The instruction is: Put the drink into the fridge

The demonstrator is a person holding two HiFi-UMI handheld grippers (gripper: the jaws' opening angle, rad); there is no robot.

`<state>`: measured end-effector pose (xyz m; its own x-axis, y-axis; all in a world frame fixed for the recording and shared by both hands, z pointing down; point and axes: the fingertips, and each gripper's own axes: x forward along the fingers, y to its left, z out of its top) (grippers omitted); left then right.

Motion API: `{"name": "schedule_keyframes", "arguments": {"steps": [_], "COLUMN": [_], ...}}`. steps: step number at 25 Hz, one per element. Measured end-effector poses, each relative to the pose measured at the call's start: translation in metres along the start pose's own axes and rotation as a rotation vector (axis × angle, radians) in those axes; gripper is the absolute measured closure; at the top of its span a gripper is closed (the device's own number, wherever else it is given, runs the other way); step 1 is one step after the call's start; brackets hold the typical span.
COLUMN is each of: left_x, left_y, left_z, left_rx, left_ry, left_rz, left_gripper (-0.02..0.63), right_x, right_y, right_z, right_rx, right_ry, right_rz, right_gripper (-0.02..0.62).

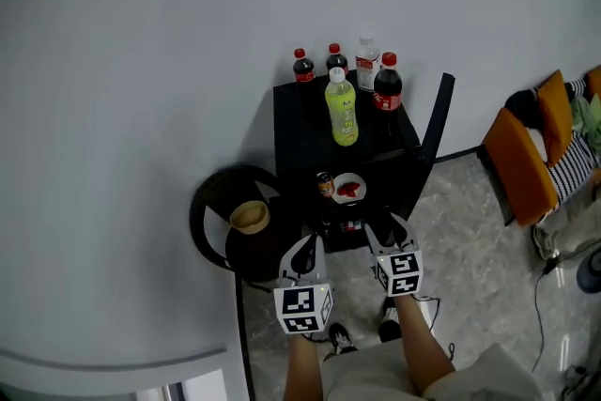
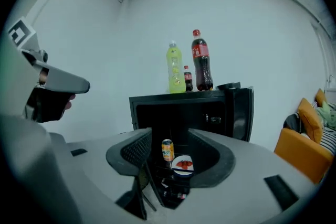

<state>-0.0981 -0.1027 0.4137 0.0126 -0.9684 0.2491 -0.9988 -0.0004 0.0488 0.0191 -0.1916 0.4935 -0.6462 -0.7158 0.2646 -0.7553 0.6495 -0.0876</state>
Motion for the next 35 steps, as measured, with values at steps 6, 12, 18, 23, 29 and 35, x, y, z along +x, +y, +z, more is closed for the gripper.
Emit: {"name": "schedule_keyframes", "arguments": {"steps": [6,12,18,23,29,35], "left_x": [-0.028,-0.058,-0.068,-0.064,-0.042,0.008], "left_y": [-0.003,0.013,0.029,0.032,0.043,0.065], "left_z": [-0.008,-0.017,-0.018,-0.012,0.012,0.025], "left_rx": [-0.017,-0.011,-0.011,-0.038,-0.054,0.022], "left_ry": [-0.014,-0.024,-0.032,-0.042,-0.099,-0.065], "left_rz": [-0.092,-0.126,-0.14,-0.172,-0.169,-0.154], "left_gripper": [0.597,0.597,0.597,0.597,0.597,0.597], "right_x": [-0.042,-0.069,-0.07,-0.065,-0.043,0.018], "right_y": [0.031,0.049,0.071,0.073,0.058,0.038], "right_z": [0.001,0.001,0.01,0.021,0.064,0.11], "right_rx": [0.022,0.054,0.03,0.033,0.044,0.027], "right_ry": [-0.054,-0.068,-0.068,-0.077,-0.142,-0.188], "right_rz": [-0.071,-0.166,-0.14,-0.131,-0.163,-0.139], "right_gripper": [0.48,0.588,0.588,0.588,0.588,0.586]}}
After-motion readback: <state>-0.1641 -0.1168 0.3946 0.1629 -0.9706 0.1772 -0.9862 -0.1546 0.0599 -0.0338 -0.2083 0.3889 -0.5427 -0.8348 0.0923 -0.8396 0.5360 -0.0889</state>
